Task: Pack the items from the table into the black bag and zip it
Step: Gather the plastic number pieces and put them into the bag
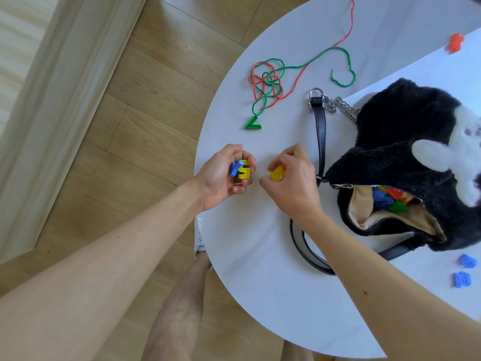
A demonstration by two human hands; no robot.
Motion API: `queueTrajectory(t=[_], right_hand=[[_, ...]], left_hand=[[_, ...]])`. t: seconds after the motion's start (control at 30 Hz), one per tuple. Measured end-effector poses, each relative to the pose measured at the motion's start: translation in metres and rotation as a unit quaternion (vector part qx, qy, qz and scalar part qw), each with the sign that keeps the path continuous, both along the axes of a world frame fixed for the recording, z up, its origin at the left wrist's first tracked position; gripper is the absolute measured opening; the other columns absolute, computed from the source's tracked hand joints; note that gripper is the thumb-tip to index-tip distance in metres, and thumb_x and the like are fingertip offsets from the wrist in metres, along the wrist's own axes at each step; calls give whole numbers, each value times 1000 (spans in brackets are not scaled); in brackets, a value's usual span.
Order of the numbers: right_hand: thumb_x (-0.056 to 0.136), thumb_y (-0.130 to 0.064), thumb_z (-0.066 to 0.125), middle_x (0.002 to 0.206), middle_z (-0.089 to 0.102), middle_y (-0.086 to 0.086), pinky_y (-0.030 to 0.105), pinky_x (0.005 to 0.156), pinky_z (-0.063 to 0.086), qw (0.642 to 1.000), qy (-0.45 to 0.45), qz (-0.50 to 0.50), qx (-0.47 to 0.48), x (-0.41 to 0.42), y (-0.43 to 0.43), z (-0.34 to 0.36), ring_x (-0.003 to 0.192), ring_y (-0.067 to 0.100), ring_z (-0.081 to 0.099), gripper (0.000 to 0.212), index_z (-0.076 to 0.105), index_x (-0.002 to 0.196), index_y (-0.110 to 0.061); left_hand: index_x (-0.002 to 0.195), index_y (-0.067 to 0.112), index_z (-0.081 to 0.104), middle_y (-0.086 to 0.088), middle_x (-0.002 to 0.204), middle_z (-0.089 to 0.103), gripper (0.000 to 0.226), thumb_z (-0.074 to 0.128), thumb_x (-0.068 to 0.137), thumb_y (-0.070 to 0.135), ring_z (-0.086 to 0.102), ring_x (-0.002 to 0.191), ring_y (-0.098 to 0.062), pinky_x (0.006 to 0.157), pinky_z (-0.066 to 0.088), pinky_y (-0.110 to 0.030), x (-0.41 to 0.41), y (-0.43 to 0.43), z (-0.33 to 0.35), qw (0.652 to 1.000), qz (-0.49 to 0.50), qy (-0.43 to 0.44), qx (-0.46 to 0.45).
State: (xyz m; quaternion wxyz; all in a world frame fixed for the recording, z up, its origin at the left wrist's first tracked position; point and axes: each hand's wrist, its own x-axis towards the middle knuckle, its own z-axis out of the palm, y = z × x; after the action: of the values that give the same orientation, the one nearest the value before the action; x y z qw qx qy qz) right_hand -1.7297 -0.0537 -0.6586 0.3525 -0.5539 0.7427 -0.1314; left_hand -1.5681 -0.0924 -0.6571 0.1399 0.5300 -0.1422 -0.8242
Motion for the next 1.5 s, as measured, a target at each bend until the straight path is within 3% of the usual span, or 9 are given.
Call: queueTrajectory(t=[0.2,0.37,0.6,0.73,0.83,0.97,1.2,1.37,1.5], right_hand=[[66,-8,67,96,49,-4,13,55,42,984,-163,23,-70,14,-21,49,77,4,54,14,69,78,-16],[71,-5,63,97,58,-4,31,66,44,983,-44,163,-68,21,-26,63,87,17,50,30,65,100,-13],[79,-28,69,114,62,-4,36,92,41,971,-48,182,-145,23,-31,73,103,18,59,53,59,129,-15],[86,-26,69,123,50,-1,35,96,45,971,-92,44,-215,20,-65,62,112,16,55,47,56,129,-11],[83,-39,71,143,38,5,34,105,41,988,-62,-53,-129,9,-111,40,129,17,46,72,43,145,-18],[60,-64,79,165,3,8,49,113,28,974,125,185,25,1,-136,8,150,27,20,116,19,156,-36],[92,-17,62,118,52,15,48,65,53,942,189,257,-101,-4,-108,-9,109,34,49,23,61,113,-8],[90,1,59,98,56,19,47,68,46,961,107,241,-87,-7,-91,-11,86,39,54,10,65,98,1],[89,-6,67,86,64,10,42,70,50,994,-39,97,-33,0,-86,19,76,27,61,3,69,89,-8]], left_hand=[[115,15,67,-4,99,66,53,28,103,50,62,87,-16,78,49,-28,-20,0,9,988,71,100,89],[70,14,72,0,68,68,56,34,104,37,68,63,-12,57,55,-20,-29,-9,19,972,147,143,111],[82,16,64,5,65,56,43,41,102,47,52,51,-8,45,37,-16,-20,-22,18,979,174,100,25],[70,17,52,2,68,49,37,52,100,40,43,55,-10,47,32,-17,-11,-25,13,985,167,38,9],[68,16,53,0,68,50,39,51,100,38,43,49,-9,39,26,-16,-6,-23,12,985,170,10,30],[71,15,52,-1,68,49,37,50,101,36,44,48,-10,38,26,-16,0,-16,11,983,175,-28,45],[73,14,52,-3,69,48,35,50,101,34,46,50,-12,37,29,-17,3,-9,13,979,184,-68,62],[74,13,54,-4,68,51,35,51,101,34,49,50,-12,39,32,-17,-2,-11,16,978,180,-86,54],[82,10,62,-6,72,58,34,48,102,33,56,54,-13,42,43,-18,-11,-11,18,981,170,-73,58]])
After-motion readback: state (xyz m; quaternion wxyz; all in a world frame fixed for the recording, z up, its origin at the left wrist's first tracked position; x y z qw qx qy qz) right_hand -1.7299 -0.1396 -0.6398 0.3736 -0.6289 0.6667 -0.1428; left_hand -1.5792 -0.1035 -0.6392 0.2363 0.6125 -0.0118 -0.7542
